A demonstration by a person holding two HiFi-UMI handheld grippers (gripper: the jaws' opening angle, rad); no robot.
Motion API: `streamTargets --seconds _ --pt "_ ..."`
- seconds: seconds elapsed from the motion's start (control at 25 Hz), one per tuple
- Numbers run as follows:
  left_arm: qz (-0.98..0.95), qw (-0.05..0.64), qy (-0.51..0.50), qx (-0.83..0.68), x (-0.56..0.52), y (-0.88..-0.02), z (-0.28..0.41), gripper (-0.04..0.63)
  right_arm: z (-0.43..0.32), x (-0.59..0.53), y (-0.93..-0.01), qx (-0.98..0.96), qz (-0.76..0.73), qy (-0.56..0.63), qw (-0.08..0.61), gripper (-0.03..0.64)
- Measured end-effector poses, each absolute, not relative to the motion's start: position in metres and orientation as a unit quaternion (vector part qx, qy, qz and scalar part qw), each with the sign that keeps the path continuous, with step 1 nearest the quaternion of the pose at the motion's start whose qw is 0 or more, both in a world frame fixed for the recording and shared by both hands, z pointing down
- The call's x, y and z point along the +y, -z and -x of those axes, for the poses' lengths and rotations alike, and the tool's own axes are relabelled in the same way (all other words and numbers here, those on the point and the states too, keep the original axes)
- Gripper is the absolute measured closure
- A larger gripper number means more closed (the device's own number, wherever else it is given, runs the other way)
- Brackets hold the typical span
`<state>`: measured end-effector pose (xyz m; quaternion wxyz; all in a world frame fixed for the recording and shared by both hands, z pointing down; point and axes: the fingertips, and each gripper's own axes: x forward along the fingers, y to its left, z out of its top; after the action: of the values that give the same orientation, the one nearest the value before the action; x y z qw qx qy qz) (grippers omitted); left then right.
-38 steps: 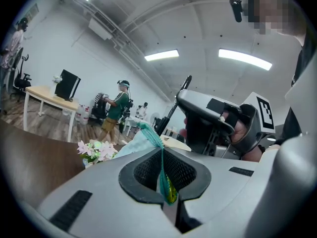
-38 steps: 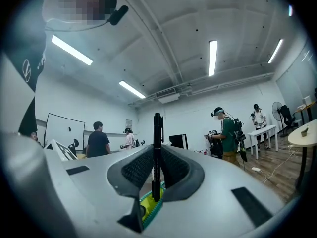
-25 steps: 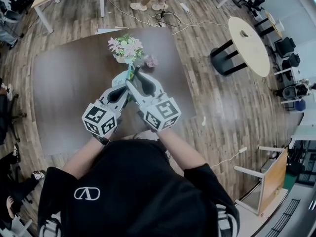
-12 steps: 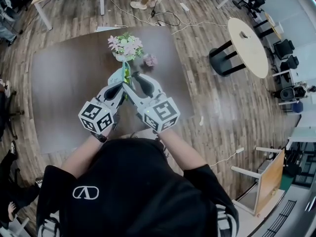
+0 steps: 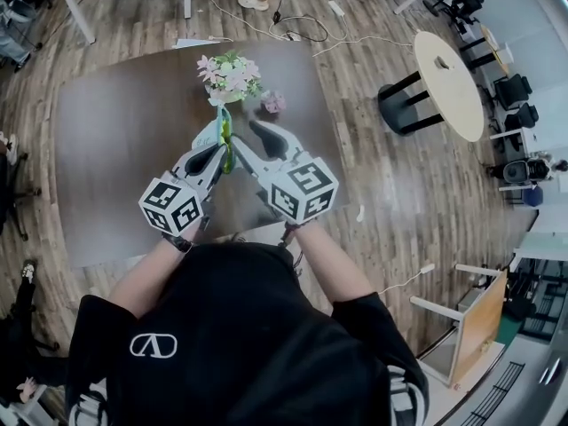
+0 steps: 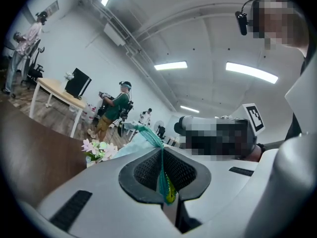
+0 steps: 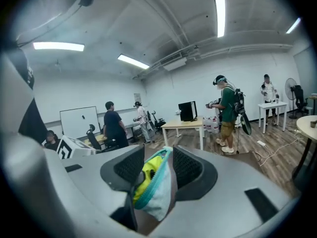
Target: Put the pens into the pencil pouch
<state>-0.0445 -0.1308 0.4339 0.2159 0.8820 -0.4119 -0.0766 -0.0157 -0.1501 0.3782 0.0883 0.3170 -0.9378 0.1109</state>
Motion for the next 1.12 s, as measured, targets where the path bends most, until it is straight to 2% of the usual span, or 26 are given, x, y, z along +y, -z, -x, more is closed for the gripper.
streamTargets --seconds 0.16,0.36,0.52,0.6,0.8,1.04,1.12 --pt "-0.877 0.216 0.071 -0.423 -0.122 -0.446 0.056 0.583 -0.015 -0.208 -0.405 -0.908 -0.38 -0.147 0.101 0.449" --pt "-0.864 0.233 0.068 -0.44 -0.1 -0.463 0.071 0.583 -0.012 -0.262 -0.542 -0.852 -0.399 -0.254 0.226 0.449" --pt "-0.856 0.243 0.067 -0.45 -0.08 -0.476 0.085 0.583 0.007 -0.264 -0.657 -0.796 -0.394 -0.31 0.337 0.451" --pt "-0.852 0.248 0.066 -0.456 -0.073 -0.481 0.09 0.583 0.016 -0.26 -0.705 -0.77 -0.382 -0.351 0.372 0.451" --pt "-0.842 0.256 0.062 -0.471 -0.072 -0.493 0.096 0.583 0.019 -0.259 -0.78 -0.705 -0.37 -0.448 0.406 0.451" --pt "-0.833 0.264 0.058 -0.482 -0.074 -0.505 0.102 0.583 0.011 -0.263 -0.824 -0.653 -0.373 -0.483 0.449 0.453" --pt "-0.832 0.264 0.056 -0.485 -0.074 -0.505 0.102 0.583 0.006 -0.262 -0.83 -0.64 -0.376 -0.487 0.46 0.48"
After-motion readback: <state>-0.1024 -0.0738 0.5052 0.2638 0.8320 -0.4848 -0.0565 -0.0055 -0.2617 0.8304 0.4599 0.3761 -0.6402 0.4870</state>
